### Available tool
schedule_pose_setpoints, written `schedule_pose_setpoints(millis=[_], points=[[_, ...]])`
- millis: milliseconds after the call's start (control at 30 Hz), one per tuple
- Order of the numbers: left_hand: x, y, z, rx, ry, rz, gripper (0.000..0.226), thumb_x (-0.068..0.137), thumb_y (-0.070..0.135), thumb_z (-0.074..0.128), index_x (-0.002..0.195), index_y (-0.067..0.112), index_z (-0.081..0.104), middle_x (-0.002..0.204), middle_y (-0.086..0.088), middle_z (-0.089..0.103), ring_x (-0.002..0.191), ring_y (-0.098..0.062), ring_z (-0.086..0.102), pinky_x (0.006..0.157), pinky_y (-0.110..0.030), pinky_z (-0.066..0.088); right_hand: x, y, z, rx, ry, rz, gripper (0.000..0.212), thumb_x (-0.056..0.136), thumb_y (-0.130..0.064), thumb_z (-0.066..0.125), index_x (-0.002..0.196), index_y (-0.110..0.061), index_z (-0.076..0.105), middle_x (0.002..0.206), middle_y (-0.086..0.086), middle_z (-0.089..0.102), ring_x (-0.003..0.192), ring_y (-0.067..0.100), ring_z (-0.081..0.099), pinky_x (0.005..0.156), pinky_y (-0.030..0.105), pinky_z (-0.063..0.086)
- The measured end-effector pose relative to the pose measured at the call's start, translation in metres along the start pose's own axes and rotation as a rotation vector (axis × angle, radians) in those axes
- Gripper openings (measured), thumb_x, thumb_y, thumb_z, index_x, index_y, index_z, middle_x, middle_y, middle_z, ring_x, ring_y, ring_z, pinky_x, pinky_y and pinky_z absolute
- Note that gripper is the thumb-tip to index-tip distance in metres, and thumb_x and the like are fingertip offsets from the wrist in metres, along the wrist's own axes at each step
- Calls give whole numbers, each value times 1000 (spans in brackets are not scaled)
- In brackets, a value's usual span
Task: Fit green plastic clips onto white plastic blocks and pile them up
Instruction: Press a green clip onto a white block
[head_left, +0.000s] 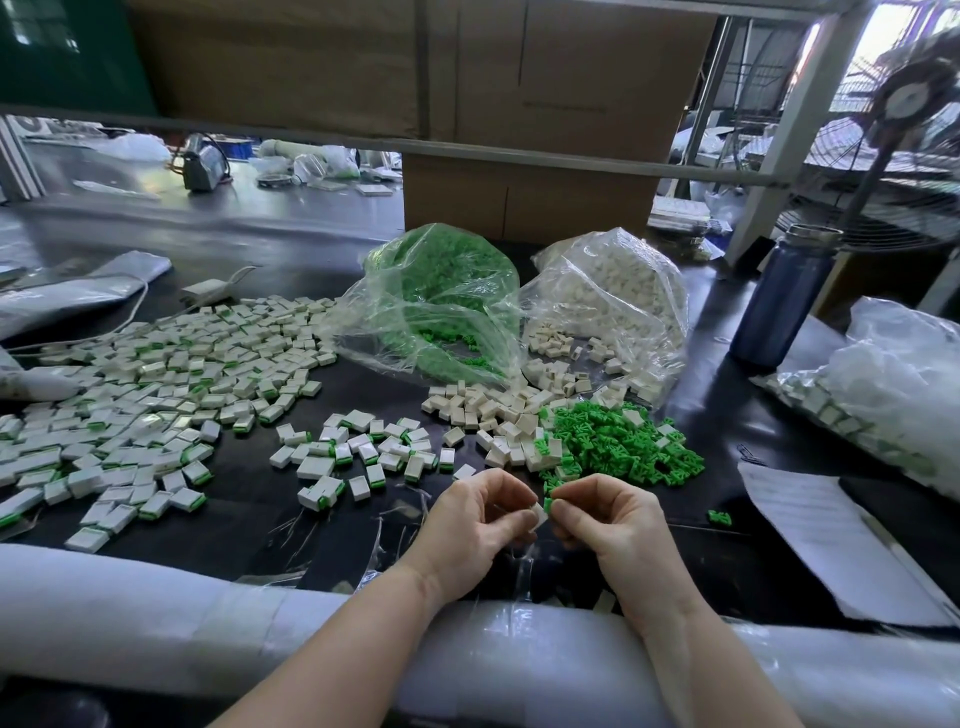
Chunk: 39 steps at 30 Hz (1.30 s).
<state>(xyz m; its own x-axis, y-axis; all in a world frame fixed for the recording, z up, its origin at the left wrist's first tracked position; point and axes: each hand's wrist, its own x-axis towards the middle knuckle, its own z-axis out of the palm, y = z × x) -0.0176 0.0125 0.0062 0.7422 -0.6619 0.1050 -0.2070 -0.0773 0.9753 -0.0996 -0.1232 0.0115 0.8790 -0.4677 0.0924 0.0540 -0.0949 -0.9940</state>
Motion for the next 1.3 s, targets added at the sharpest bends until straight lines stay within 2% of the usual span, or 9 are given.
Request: schedule_pose_setpoints(millis=[133,333,633,833,1033,1300], points=[[0,0,0,-1,25,-10,11,83,7,67,83,18,63,77,-3,67,70,-13,67,72,-30,58,0,-1,0,-23,-16,5,11,77,1,71,75,-9,70,62,3,68,57,10,60,55,21,51],[0,2,-1,44,19,-12,14,84,5,66,83,19,65,73,3,64,70,-11,65,75,-28,57,-1,-1,3,-94,-52,-27,10,78,3,69,74,-6,70,62,5,67,55,10,59,53,19,49],[1,3,0,47,26,-16,9,84,4,65,89,12,68,76,4,65,70,-7,65,74,-22,56,-1,-1,5,-140,-46,-69,20,80,5,66,72,-13,70,60,-1,66,54,4,57,53,17,48],[2,0,2,63,14,-22,19,83,4,65,78,22,69,75,3,68,71,-5,62,77,-23,55,-1,0,4,-111,-37,-28,22,76,8,68,86,-9,59,59,8,61,51,12,52,53,24,46],[1,1,2,65,-32,-15,22,82,0,66,74,21,68,67,9,64,61,5,57,65,-10,46,0,2,2,-101,-74,-2,21,73,10,68,81,-7,59,53,3,60,47,10,51,48,20,44],[0,1,0,117,-58,-7,23,81,2,67,72,23,67,66,13,61,60,8,55,65,-7,42,2,3,-1,-105,-139,36,18,73,11,68,78,-5,60,54,4,59,49,12,53,47,20,43]])
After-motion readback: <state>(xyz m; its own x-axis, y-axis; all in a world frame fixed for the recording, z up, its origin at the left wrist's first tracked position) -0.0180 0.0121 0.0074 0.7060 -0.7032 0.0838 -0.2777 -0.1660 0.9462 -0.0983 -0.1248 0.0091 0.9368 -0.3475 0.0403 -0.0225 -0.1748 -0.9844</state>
